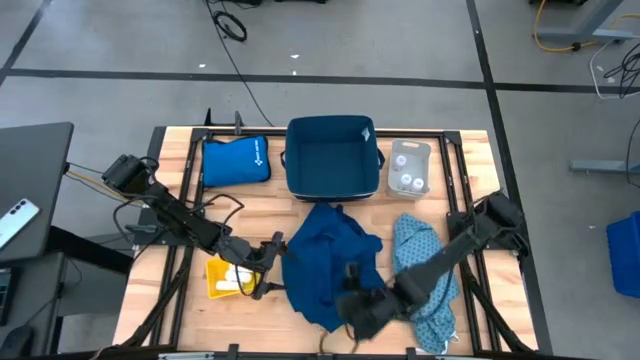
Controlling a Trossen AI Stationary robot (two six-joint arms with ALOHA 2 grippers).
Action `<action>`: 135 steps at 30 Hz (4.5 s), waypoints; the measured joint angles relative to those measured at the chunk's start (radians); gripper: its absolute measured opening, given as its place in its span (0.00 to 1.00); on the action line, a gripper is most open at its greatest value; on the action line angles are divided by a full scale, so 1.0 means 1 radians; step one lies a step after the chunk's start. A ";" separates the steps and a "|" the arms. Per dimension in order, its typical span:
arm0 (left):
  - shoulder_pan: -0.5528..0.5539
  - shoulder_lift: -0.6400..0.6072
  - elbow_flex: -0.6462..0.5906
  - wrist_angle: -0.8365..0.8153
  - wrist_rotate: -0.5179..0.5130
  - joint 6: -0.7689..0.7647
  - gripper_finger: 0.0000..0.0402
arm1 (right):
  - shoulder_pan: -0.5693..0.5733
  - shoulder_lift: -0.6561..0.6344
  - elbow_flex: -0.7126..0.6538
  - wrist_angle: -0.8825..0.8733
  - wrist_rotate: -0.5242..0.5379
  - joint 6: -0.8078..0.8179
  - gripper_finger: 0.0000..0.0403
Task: Pick & Place Medicine items
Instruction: Adjust the blue patient gown
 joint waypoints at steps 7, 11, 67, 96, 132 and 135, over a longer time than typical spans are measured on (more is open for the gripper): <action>0.001 0.068 0.058 -0.076 -0.018 -0.071 0.91 | 0.085 0.155 0.000 0.172 -0.055 0.030 0.53; 0.015 0.167 0.105 -0.091 -0.011 -0.083 0.91 | 0.099 0.224 -0.002 0.179 -0.005 0.076 0.53; 0.147 0.490 0.296 -0.012 0.227 -0.051 0.91 | -0.123 0.389 0.002 0.044 0.407 -0.121 0.49; 0.044 0.289 0.251 0.057 0.015 0.099 0.85 | -0.063 0.245 -0.005 0.072 0.693 -0.116 0.05; -0.009 0.047 0.070 -0.025 -0.096 0.040 0.84 | -0.179 0.057 -0.002 -0.081 0.085 0.156 0.19; 0.018 0.123 0.070 0.038 -0.035 0.022 0.84 | -0.171 0.057 -0.002 -0.103 -0.019 0.208 0.27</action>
